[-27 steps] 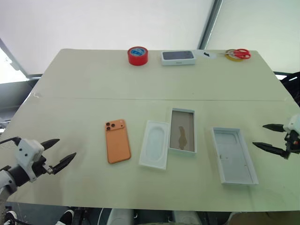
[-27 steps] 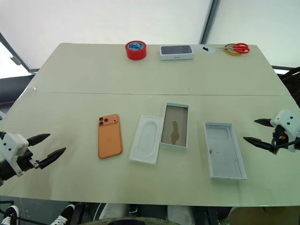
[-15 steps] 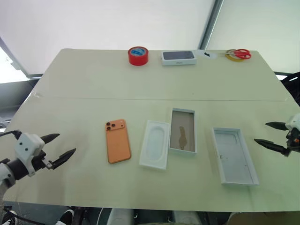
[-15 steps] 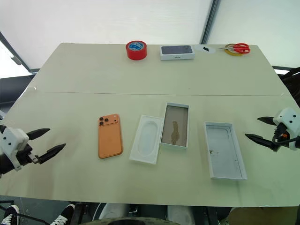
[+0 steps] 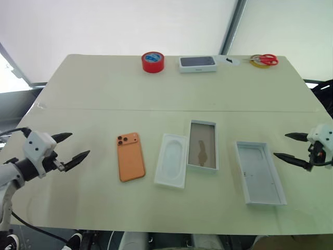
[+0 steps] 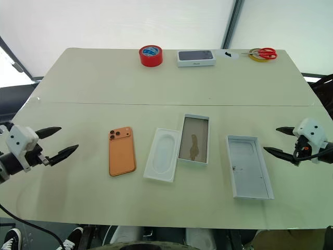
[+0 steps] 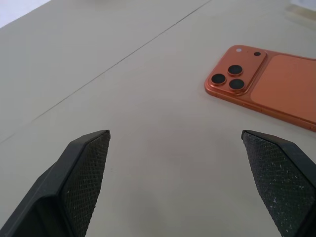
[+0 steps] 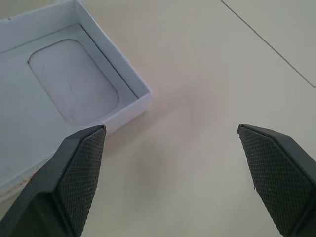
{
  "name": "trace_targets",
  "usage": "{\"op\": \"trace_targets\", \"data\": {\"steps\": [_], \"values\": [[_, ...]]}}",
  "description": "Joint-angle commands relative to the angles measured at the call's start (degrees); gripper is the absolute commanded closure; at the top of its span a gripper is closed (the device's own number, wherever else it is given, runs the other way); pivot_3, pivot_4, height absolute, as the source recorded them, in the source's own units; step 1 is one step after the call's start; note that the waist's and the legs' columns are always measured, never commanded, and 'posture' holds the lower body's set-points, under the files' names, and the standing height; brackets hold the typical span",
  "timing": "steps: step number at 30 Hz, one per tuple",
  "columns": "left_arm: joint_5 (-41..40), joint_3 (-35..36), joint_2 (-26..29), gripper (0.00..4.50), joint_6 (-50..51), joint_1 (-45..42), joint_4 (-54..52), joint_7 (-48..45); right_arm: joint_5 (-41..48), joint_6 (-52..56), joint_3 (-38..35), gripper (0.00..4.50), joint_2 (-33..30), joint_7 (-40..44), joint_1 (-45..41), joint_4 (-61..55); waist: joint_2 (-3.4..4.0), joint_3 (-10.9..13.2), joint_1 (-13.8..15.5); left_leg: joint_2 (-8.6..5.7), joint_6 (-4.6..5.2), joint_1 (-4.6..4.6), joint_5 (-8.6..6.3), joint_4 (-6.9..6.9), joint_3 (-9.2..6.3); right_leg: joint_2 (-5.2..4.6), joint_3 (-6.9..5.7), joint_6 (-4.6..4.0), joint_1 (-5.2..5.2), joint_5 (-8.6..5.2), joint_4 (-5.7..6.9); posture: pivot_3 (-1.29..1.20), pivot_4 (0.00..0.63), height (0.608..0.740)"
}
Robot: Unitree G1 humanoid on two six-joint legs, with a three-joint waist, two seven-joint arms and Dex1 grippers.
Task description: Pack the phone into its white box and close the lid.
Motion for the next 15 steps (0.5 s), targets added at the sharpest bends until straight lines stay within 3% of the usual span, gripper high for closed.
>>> {"op": "trace_targets", "data": {"steps": [1, 9, 12, 15], "values": [[0.56, -0.21, 0.32, 0.02, 1.28, -1.16, -1.18, 1.94, 0.23, -0.08, -0.05, 0.04, -0.44, -0.33, -1.49, -2.13, 0.0, 0.0, 0.12, 0.0, 0.0, 0.0, 0.0, 0.0, 0.0, 0.0, 0.0, 0.0, 0.0, 0.0, 0.0, 0.0, 0.15, 0.74], [2.55, -4.08, 0.75, 0.02, 5.27, -5.15, -1.84, 4.79, 2.01, 2.67, 0.28, 0.04, 0.98, -0.53, -3.0, -6.59, 0.0, 0.0, 0.13, 0.0, 0.0, 0.0, 0.0, 0.02, -0.01, 0.01, 0.0, 0.01, 0.0, 0.0, 0.04, 0.0, 0.15, 0.74], [4.16, -7.58, 0.5, 0.02, 11.94, -8.88, -4.73, 9.11, 2.03, 3.57, 2.15, 0.04, 3.1, -0.73, -3.91, -10.61, -0.04, 0.01, 0.22, 0.0, 0.0, 0.0, 0.0, 0.03, -0.01, 0.04, -0.01, 0.01, 0.0, 0.01, 0.06, 0.0, 0.15, 0.74], [-0.21, -11.35, -0.24, 0.02, 21.39, -11.69, -10.15, 8.64, 2.57, 5.77, 4.14, 0.04, 5.91, -1.16, -5.13, -15.71, -0.07, 0.03, 0.21, 0.0, 0.01, -0.01, 0.01, 0.15, -0.03, 0.06, 0.0, 0.02, 0.01, 0.01, 0.21, 0.0, 0.15, 0.74]]}}
